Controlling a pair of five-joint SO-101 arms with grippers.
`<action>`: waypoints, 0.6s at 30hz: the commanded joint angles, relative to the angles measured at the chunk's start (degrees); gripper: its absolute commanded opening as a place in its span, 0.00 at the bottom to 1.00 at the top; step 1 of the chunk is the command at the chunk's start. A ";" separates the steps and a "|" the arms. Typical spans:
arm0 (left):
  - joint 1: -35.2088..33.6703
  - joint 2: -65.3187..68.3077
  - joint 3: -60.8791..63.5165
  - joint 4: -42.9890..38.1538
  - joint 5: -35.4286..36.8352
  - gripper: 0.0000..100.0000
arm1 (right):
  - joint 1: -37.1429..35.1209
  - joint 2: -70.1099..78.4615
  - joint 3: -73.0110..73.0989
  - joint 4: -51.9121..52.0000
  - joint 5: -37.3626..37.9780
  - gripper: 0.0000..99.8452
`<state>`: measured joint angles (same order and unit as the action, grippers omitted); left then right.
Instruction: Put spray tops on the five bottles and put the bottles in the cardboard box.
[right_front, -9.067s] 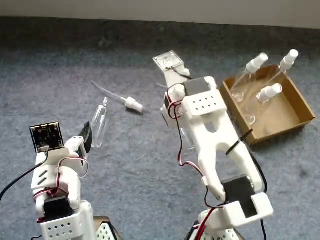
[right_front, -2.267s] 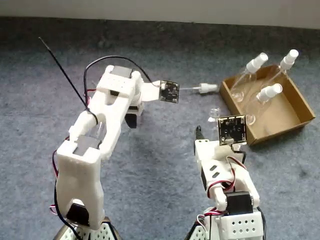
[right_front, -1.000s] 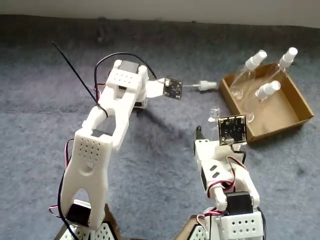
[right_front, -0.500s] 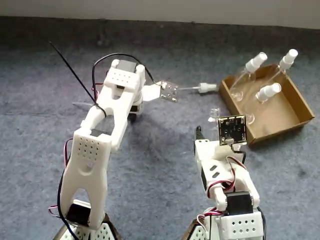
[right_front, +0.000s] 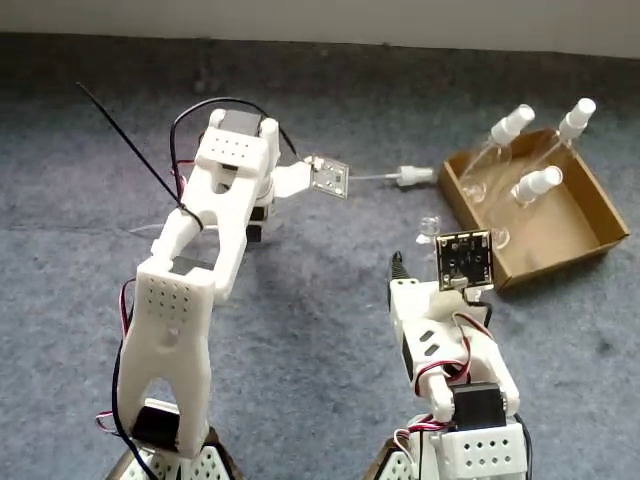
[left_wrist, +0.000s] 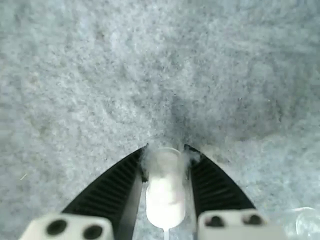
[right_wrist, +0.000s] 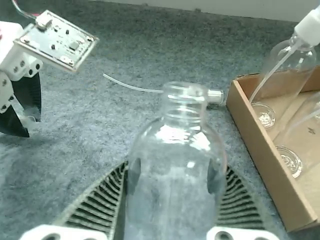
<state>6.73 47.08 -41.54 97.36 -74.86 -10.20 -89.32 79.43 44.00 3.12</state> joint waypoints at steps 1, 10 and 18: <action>0.57 -6.99 -1.45 0.79 0.09 0.00 | 0.48 -0.48 -0.57 -1.54 0.18 0.14; 5.85 -7.34 -0.92 0.70 0.18 0.00 | 0.48 -0.48 -0.57 -1.54 0.18 0.14; 10.95 1.71 3.91 0.62 0.18 0.00 | 0.57 -0.48 -0.57 -1.54 0.18 0.14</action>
<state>15.16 45.76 -37.41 97.63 -74.77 -10.20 -89.32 79.43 44.00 3.12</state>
